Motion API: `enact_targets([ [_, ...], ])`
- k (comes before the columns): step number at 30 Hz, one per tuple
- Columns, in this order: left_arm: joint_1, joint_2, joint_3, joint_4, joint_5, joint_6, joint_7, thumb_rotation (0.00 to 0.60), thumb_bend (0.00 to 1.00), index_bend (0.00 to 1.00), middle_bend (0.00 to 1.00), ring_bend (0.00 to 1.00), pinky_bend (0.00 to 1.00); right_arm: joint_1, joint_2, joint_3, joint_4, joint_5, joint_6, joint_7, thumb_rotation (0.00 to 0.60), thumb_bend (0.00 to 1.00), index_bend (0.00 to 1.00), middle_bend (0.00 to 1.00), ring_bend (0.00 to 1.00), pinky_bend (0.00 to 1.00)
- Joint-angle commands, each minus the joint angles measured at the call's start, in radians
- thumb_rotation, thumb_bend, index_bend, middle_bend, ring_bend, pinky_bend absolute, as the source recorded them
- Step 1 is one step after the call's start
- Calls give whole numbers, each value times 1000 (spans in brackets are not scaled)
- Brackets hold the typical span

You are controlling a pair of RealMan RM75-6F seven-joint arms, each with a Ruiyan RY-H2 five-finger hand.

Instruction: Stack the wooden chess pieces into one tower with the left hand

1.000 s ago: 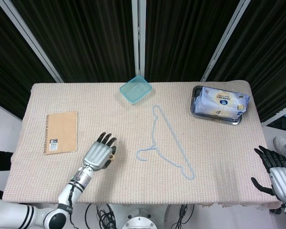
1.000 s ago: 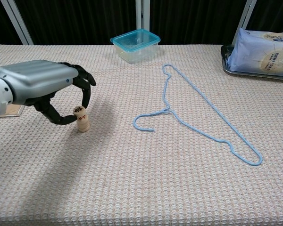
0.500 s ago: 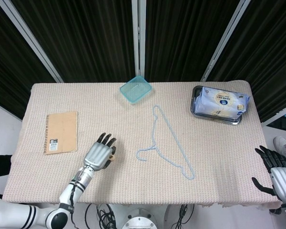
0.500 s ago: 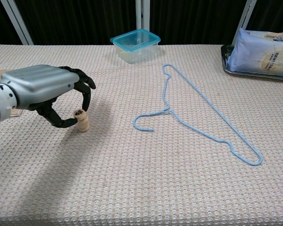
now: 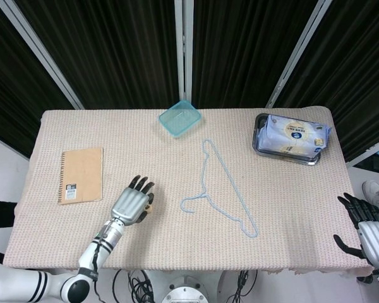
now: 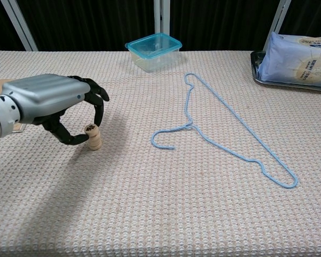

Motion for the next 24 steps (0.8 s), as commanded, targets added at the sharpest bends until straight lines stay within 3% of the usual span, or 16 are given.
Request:
enact_targets([
  [1, 1, -1, -1, 4, -5, -6, -3, 600, 354, 465, 111, 0, 0, 1, 1, 0, 1, 2, -3, 1, 600, 263, 0, 0, 0, 0],
  [24, -1, 11, -13, -10, -16, -23, -1, 600, 354, 396, 91, 0, 0, 5, 7, -1, -9, 14, -21, -10, 600, 268, 0, 0, 0, 0],
])
